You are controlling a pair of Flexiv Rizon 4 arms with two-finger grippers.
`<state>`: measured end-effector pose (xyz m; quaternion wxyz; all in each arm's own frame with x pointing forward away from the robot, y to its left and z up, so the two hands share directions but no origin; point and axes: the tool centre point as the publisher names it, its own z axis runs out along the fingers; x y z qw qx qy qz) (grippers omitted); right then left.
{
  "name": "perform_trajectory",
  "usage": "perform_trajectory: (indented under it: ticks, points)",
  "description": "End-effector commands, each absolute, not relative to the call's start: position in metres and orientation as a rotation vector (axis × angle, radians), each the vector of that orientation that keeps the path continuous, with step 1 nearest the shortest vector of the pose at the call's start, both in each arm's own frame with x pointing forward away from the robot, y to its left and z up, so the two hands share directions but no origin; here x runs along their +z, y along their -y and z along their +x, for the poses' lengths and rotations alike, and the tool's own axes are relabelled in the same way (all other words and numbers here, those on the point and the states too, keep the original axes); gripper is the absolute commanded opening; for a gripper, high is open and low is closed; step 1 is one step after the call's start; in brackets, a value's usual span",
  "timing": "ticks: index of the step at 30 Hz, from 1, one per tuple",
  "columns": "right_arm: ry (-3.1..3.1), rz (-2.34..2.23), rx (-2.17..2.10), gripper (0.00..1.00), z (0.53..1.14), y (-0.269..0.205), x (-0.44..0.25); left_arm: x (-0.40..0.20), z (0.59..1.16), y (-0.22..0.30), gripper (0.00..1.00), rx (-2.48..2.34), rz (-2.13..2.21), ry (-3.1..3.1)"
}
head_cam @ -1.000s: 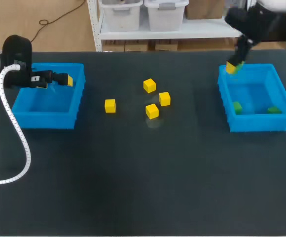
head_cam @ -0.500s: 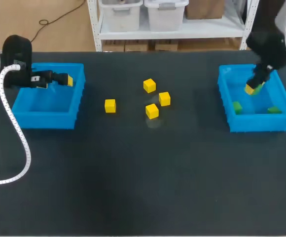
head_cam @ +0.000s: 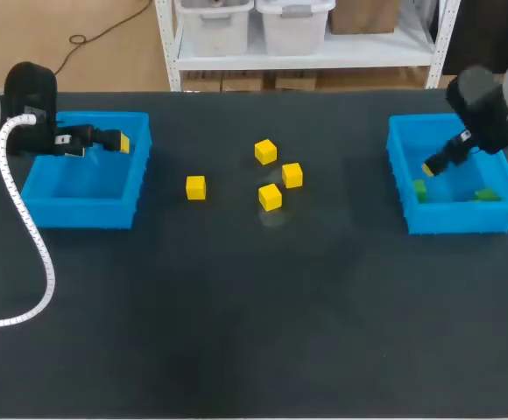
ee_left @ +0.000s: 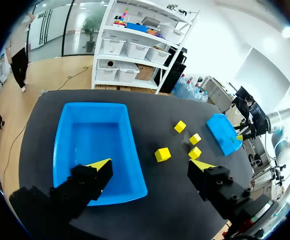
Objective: Put the green cubes in the right bin and the yellow cubes in the left bin.
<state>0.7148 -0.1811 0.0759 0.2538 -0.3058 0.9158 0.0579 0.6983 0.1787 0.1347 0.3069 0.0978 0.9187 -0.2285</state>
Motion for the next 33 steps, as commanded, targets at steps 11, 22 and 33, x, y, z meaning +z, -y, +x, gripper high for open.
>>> perform_trajectory:
  ticks: [11,22,33]
  points:
    - [-2.325,-0.730,0.036,1.00,0.712,0.181,0.072,0.135,0.699,-0.178,1.00,-0.597,0.256,-2.436]
    - [-2.325,-0.730,0.036,1.00,0.712,0.181,0.072,0.135,0.692,-0.192,1.00,-0.464,0.238,-2.507]
    - [-2.325,-0.730,0.036,1.00,0.712,0.181,0.072,0.151,0.725,-0.155,1.00,-0.383,0.554,-2.553]
